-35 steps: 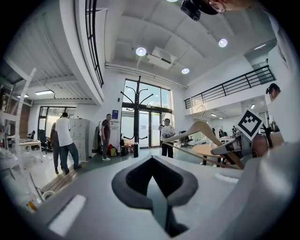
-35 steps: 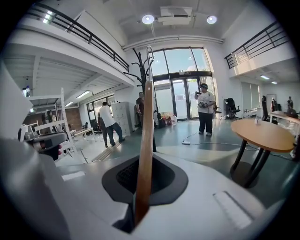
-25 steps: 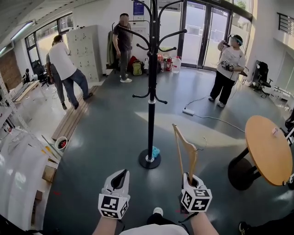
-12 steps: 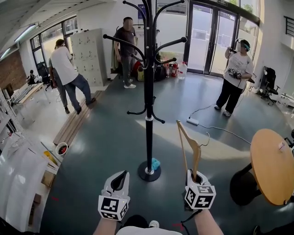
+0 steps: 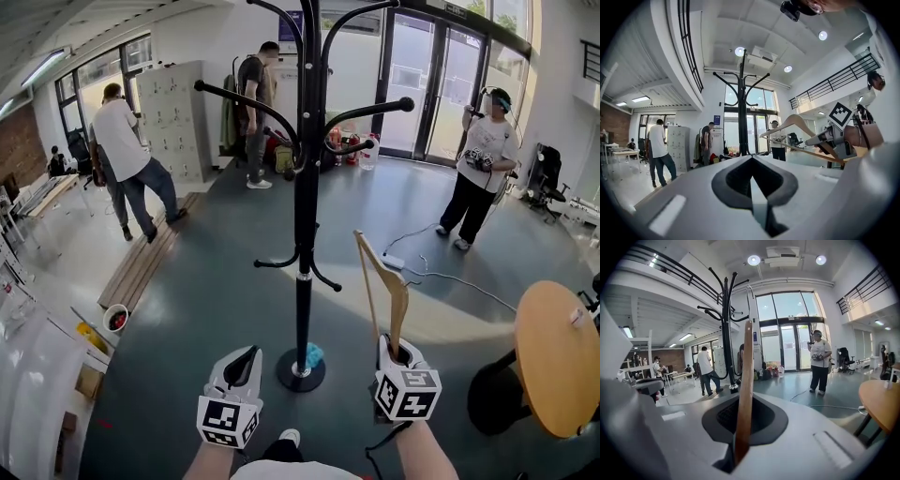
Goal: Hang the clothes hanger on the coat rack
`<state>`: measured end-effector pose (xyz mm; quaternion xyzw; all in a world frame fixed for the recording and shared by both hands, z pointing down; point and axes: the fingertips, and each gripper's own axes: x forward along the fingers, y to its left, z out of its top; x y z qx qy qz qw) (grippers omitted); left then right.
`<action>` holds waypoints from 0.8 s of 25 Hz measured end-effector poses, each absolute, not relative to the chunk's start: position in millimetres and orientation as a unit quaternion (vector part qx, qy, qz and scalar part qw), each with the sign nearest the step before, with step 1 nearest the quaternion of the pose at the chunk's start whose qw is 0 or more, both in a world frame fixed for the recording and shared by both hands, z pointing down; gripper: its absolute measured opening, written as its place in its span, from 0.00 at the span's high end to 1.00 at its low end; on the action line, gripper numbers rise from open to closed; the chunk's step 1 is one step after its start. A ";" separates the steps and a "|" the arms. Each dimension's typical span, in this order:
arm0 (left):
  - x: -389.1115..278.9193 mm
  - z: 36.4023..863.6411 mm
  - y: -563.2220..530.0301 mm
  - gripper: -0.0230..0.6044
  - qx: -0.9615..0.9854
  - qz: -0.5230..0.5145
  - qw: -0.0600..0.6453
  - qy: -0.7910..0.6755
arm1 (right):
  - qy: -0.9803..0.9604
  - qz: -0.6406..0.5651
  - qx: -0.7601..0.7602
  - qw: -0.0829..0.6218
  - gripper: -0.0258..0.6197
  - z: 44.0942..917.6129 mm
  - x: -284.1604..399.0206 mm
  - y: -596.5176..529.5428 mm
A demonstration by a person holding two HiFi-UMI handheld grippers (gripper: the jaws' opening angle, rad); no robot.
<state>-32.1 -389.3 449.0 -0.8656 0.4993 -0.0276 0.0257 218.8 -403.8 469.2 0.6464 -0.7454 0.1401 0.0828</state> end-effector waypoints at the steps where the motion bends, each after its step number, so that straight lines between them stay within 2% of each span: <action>1: -34.3 446.7 -401.7 0.96 -0.866 -0.027 0.027 0.498 | -0.746 0.139 0.646 0.082 0.91 465.1 215.8 -416.1; 20: -66.7 450.5 -549.4 0.96 -0.885 -0.025 0.015 0.465 | -0.755 0.060 0.645 0.104 0.91 365.5 170.7 -605.3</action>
